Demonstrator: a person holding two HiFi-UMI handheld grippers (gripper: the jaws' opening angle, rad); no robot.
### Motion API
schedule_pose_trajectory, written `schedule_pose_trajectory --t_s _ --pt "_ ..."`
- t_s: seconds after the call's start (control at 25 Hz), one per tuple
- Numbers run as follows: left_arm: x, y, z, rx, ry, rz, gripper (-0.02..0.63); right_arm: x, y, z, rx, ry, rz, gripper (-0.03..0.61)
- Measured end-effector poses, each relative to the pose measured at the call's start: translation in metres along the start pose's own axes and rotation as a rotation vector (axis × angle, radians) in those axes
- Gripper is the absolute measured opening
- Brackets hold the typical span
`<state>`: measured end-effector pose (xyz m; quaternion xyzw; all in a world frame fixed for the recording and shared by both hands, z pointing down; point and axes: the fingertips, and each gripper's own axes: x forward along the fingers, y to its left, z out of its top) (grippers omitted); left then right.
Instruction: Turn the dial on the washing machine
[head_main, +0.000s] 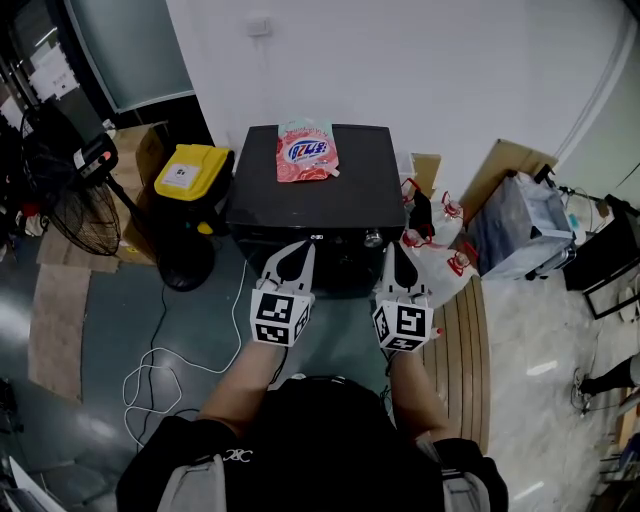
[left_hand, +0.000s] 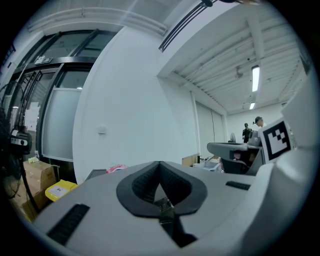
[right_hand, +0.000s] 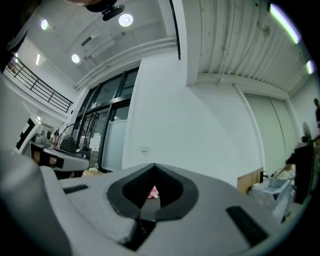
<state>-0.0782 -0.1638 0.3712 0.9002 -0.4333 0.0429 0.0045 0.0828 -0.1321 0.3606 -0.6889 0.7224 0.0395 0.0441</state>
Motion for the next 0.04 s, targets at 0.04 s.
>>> schedule_pose_trajectory --t_s 0.04 --pt "-0.0004 -0.0007 0.0001 0.001 0.000 -0.001 -0.008 -0.0005 0.0005 0.0000 0.001 0.000 0.000 -0.002"
